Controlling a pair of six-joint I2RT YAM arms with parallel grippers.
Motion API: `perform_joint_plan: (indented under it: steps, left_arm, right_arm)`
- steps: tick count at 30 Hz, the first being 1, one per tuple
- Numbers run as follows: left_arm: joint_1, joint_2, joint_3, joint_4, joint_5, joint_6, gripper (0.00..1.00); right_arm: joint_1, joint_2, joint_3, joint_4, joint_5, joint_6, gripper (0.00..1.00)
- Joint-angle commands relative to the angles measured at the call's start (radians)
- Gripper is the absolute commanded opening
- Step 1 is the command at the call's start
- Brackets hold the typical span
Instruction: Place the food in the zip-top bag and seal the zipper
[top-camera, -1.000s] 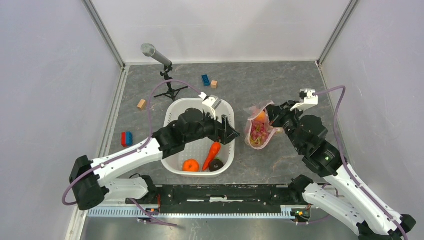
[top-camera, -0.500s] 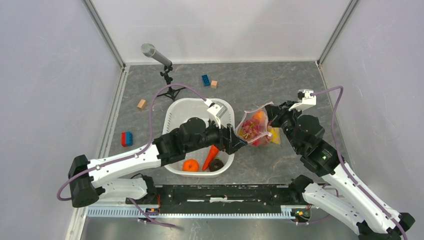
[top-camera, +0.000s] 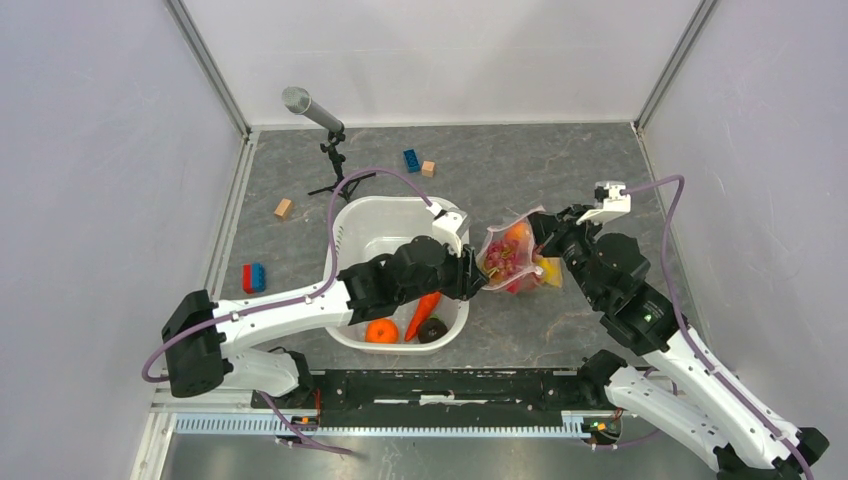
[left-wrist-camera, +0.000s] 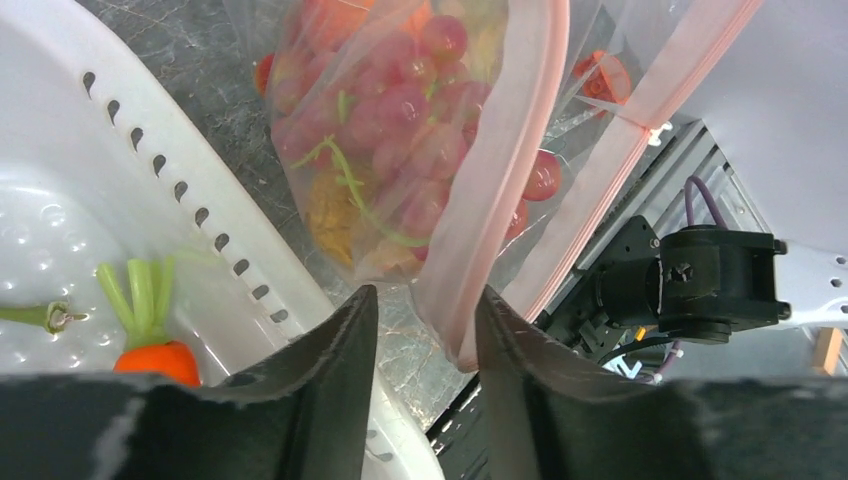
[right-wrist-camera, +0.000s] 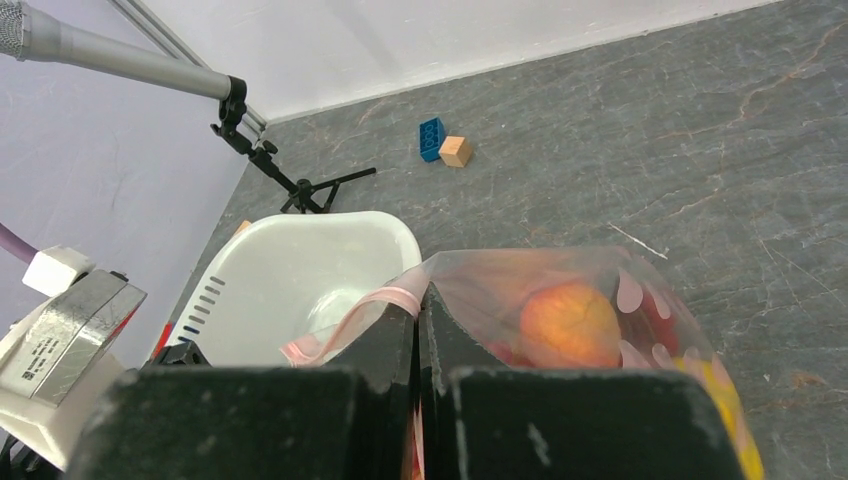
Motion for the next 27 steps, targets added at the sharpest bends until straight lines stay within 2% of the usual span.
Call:
perform_joint_plan:
  steps: [1,5,9,16,21,24,27]
  left_arm:
    - [-0.004,-0.021,0.030,0.033,-0.019,0.004,0.43]
    - [-0.004,-0.052,0.015,0.037,-0.021,0.027,0.31]
    - [-0.002,-0.075,0.026,0.025,-0.039,0.075,0.03]
    - [0.073,-0.064,0.129,-0.033,0.057,0.154,0.02]
    - [0.169,-0.005,0.221,-0.048,0.242,0.164,0.02]
    - [0.209,0.019,0.309,-0.110,0.361,0.188,0.02]
    - [0.212,0.048,0.349,-0.180,0.400,0.218,0.02]
  right_arm:
    - [-0.002,-0.022,0.002,0.095,-0.005,0.012,0.01]
    - [-0.002,-0.025,-0.003,0.079,0.004,-0.006,0.01]
    - [-0.002,-0.046,-0.011,0.068,-0.036,-0.097,0.02]
    - [-0.002,-0.137,0.001,-0.010,-0.051,-0.216,0.03]
    - [-0.002,-0.145,0.053,-0.062,-0.230,-0.226,0.04]
    - [-0.002,-0.110,0.104,-0.180,-0.346,-0.224,0.04]
    - [-0.002,-0.072,0.121,-0.334,-0.289,-0.235,0.05]
